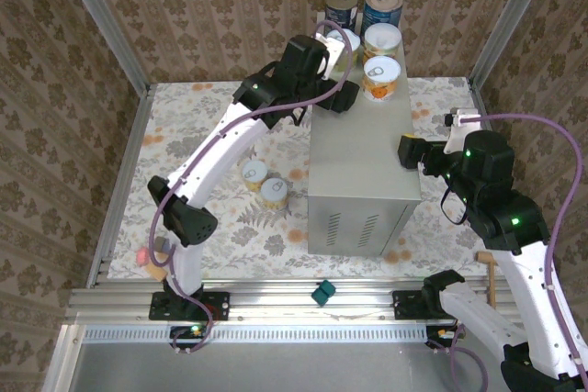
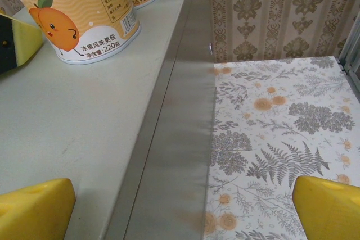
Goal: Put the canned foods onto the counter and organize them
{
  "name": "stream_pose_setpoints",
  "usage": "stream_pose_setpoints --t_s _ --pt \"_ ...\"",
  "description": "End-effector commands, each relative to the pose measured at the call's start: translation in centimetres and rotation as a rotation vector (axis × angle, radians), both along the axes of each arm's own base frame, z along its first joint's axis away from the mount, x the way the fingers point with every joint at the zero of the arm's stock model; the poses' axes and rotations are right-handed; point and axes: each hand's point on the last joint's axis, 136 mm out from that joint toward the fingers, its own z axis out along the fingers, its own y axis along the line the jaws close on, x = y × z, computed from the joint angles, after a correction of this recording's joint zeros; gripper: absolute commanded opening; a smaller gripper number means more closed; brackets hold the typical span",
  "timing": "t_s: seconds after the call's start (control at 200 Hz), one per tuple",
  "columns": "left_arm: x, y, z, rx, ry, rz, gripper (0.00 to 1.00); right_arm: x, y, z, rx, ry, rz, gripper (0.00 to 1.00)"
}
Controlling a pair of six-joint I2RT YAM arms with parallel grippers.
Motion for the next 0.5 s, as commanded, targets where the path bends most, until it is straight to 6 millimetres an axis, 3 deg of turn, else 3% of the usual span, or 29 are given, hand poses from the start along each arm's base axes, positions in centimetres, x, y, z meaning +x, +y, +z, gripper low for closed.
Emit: stream_pose_setpoints --t_s 0.0,0.495 --pt "0.09 -0.96 -1.29 -0.002 0.046 -0.025 1.00 -0.76 -1.30 -1.59 -0.036 0.062 -0.055 1.00" --pt "-0.39 -1.64 -0.66 -0.045 0.083 -0.057 1.00 -0.78 -1.21 -2.02 -0.032 0.065 -0.051 1.00"
